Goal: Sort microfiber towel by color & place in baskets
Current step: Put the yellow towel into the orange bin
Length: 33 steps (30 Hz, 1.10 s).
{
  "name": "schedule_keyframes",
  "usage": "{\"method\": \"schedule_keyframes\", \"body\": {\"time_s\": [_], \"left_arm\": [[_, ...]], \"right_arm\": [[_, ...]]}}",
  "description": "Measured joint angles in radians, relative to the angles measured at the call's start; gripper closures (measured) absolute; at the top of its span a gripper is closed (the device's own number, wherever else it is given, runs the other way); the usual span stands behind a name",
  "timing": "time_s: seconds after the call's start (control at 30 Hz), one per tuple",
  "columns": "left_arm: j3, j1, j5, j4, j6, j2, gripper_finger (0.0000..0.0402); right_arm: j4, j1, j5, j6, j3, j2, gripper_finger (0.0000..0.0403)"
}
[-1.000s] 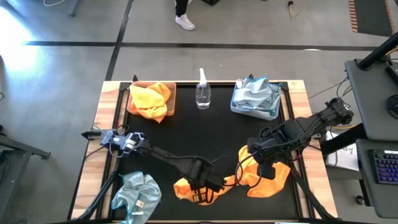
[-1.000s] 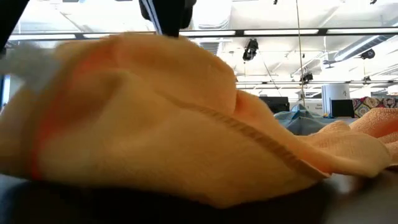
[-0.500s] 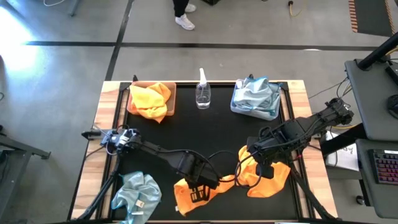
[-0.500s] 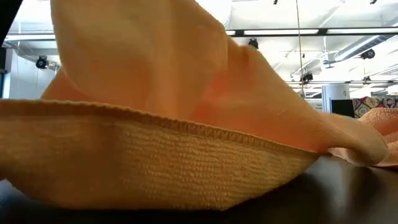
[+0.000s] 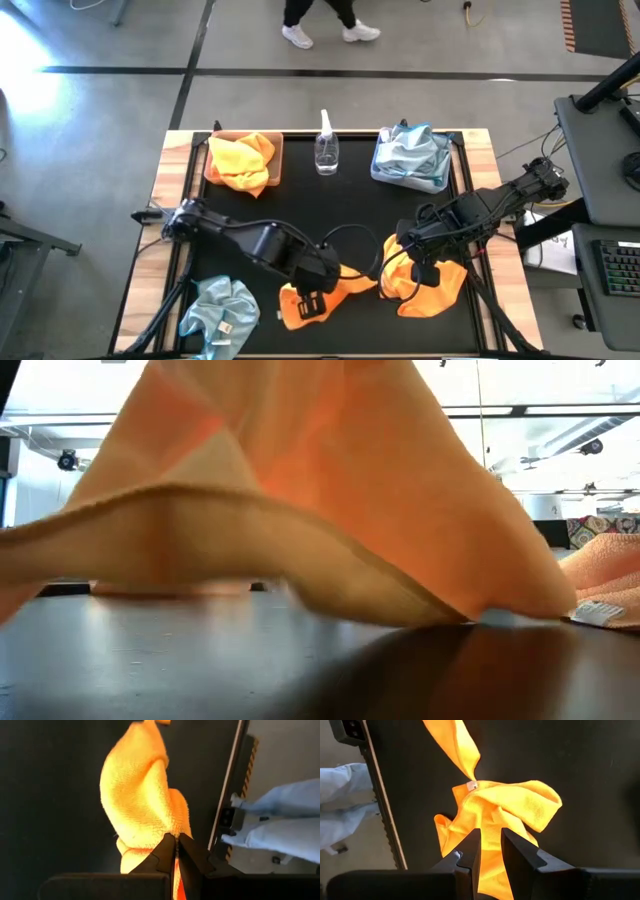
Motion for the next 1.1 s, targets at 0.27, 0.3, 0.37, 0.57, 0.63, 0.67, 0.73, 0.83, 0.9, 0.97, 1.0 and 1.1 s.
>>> {"method": "schedule_keyframes", "body": {"time_s": [0.27,0.3,0.37,0.57,0.63,0.67,0.73,0.83,0.9,0.97,1.0,1.1], "left_arm": [[0.000,0.000,-0.095,0.059,0.006,-0.093,0.0401],[0.000,0.000,-0.100,0.067,0.007,-0.103,0.0401],[0.000,0.000,-0.120,0.082,0.008,-0.123,0.0401],[0.000,0.000,-0.176,0.106,0.047,-0.176,0.0401],[0.000,0.000,-0.183,0.107,0.071,-0.186,0.0401],[0.000,0.000,-0.191,0.107,0.082,-0.193,0.0401],[0.000,0.000,-0.202,0.108,0.099,-0.202,0.0401],[0.000,0.000,-0.218,0.108,0.125,-0.215,0.0401],[0.000,0.000,-0.227,0.107,0.143,-0.221,0.0401],[0.000,0.000,-0.228,0.107,0.162,-0.227,0.0401],[0.000,0.000,-0.228,0.107,0.170,-0.231,0.0401],[0.000,0.000,-0.229,0.107,0.194,-0.245,0.0401]], "right_arm": [[0.014,0.000,0.006,-0.012,0.000,0.000,0.0335],[0.018,0.000,0.009,-0.013,0.000,0.000,0.0335],[0.020,0.000,0.023,-0.022,0.000,0.000,0.0335],[0.023,0.000,0.102,-0.033,0.000,0.000,0.0335],[0.023,0.000,0.131,-0.034,0.000,0.000,0.0335],[0.024,0.000,0.141,-0.034,0.000,0.000,0.0335],[0.024,0.000,0.157,-0.034,0.000,0.000,0.0335],[0.034,0.000,0.163,-0.034,0.000,0.000,0.0335],[0.046,0.000,0.170,-0.034,0.000,0.000,0.0335],[0.047,0.000,0.192,-0.034,0.000,0.000,0.0335],[0.047,0.000,0.205,-0.034,0.000,0.000,0.0335],[0.047,-0.001,0.233,-0.034,0.000,0.000,0.0335]]}}
